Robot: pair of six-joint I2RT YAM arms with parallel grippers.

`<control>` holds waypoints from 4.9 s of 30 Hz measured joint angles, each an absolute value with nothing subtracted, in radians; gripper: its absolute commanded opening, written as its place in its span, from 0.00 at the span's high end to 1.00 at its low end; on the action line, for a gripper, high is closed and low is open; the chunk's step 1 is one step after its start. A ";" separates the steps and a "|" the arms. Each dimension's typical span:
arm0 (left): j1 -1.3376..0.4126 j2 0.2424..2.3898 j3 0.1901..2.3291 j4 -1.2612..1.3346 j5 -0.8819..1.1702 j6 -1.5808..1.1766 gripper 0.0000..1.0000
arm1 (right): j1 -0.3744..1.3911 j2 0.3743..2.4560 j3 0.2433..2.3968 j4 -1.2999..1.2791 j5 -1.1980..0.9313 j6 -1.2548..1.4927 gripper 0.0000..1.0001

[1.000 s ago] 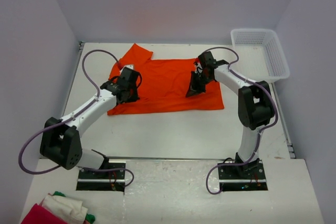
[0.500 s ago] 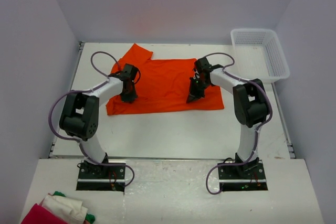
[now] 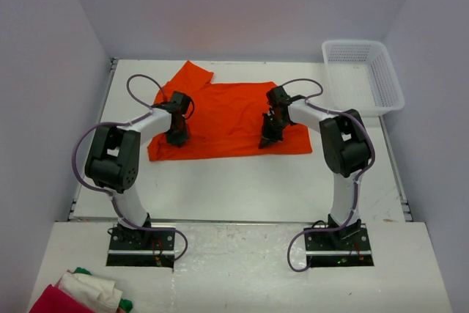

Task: Fold and stack the t-shirts
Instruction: Fold the flattened tshirt in 1/3 of the way

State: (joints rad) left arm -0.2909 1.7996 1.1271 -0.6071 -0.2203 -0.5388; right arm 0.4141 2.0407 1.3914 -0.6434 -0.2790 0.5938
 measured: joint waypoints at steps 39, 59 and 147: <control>-0.233 1.315 0.989 -0.736 -0.378 -0.616 1.00 | 0.696 1.952 1.778 -0.688 -0.211 0.394 0.54; -0.043 1.369 1.060 -0.608 -0.182 -0.582 1.00 | 0.795 2.348 2.149 -0.813 -0.365 0.256 0.50; -0.245 1.556 0.881 -0.406 0.317 -0.448 1.00 | 0.441 1.365 1.327 -0.732 0.056 0.400 0.51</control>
State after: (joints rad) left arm -0.2455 1.5558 0.8814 -0.4057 0.3168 -0.4477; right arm 0.4408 1.3647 1.3270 -0.7319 0.0555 0.4000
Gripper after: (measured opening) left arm 0.002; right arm 0.488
